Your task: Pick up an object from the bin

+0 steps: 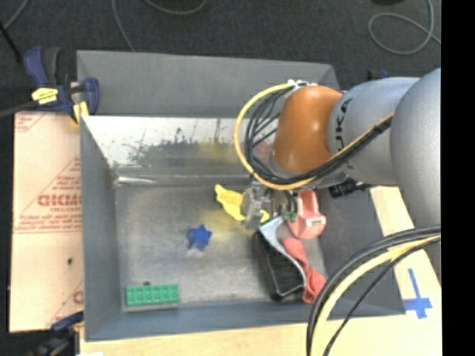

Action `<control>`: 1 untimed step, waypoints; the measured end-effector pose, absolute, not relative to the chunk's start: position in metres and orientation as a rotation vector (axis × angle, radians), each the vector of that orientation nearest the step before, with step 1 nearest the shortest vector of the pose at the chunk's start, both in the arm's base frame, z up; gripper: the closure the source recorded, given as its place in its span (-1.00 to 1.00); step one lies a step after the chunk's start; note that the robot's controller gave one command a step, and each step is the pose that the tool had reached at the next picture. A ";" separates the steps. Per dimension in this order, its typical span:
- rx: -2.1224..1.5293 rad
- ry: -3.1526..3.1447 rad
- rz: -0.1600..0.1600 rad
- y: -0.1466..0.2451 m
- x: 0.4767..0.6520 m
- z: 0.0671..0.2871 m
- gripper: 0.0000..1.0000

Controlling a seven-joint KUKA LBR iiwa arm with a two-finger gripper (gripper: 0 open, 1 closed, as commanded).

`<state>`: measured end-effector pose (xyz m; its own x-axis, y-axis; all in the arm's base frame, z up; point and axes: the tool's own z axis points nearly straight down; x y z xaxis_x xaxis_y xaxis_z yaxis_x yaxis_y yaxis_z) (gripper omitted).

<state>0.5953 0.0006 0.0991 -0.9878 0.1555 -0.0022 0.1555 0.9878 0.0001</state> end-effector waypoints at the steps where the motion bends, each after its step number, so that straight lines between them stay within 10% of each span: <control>1: 0.210 3.128 -0.001 0.019 0.605 0.110 1.00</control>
Offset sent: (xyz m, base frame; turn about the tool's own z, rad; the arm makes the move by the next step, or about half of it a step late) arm 0.0067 0.0146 0.0344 0.0007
